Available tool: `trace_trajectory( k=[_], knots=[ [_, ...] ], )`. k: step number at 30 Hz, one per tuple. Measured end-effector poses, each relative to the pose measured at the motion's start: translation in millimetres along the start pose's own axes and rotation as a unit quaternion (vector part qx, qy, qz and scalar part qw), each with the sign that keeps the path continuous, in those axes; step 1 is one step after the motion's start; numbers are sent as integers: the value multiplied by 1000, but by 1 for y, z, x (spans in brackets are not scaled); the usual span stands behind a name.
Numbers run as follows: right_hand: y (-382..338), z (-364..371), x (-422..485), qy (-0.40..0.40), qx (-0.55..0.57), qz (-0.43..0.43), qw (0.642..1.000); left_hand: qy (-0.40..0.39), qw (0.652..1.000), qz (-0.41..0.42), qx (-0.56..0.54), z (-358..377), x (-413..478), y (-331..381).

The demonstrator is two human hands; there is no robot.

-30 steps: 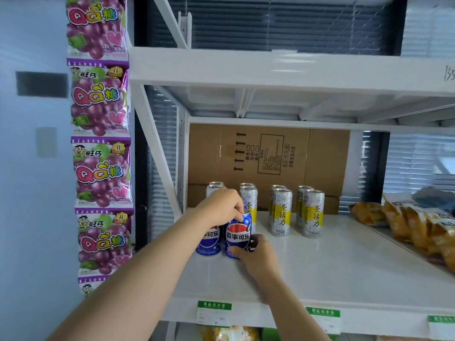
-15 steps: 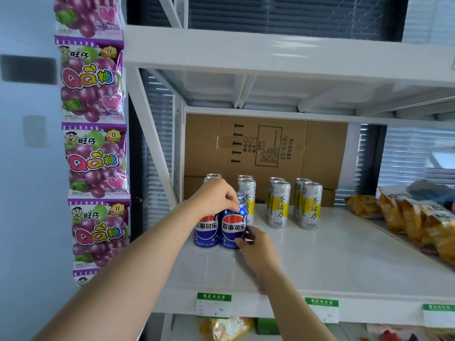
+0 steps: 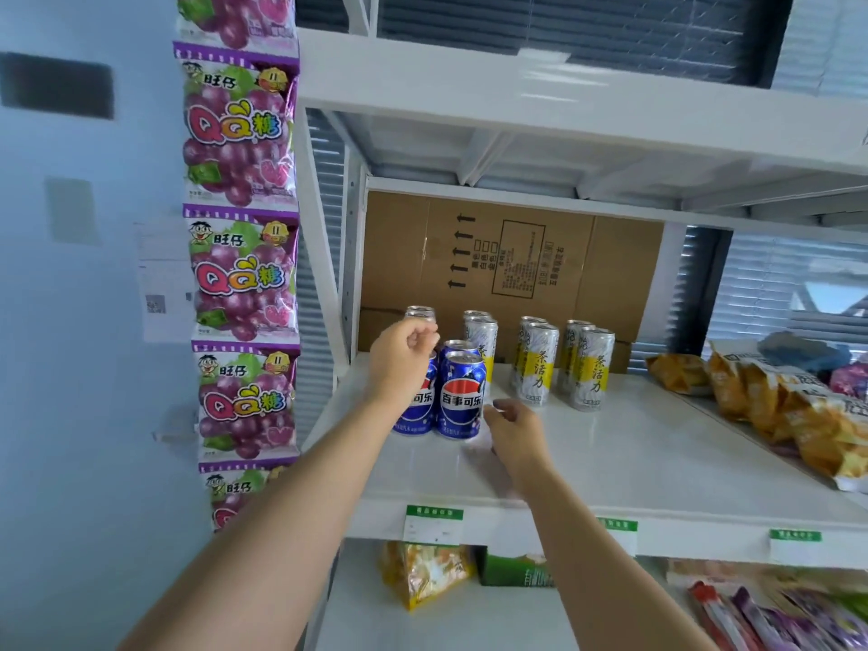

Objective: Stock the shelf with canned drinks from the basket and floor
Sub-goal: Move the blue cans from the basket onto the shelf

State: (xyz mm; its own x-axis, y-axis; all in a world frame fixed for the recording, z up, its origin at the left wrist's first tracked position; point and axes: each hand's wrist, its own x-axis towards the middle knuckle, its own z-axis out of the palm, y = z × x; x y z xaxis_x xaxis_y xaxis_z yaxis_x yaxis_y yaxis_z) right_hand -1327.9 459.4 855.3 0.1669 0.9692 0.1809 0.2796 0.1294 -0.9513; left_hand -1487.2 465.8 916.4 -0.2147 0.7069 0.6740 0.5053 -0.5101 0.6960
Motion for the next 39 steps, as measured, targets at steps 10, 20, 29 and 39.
trace_trajectory(
  k=[10,20,29,39],
  knots=[
    [-14,-22,-80,-6,23,-31,999,43,989,-127,-59,-41,-85,23],
    [-12,-39,-217,-88,108,-16,990,83,943,-253,-201,-102,-224,106],
    [-35,13,-359,-227,199,54,952,155,919,-319,-174,-226,-351,143],
    [-88,163,-528,-402,213,73,888,263,893,-342,-125,-429,-452,146]
  ],
)
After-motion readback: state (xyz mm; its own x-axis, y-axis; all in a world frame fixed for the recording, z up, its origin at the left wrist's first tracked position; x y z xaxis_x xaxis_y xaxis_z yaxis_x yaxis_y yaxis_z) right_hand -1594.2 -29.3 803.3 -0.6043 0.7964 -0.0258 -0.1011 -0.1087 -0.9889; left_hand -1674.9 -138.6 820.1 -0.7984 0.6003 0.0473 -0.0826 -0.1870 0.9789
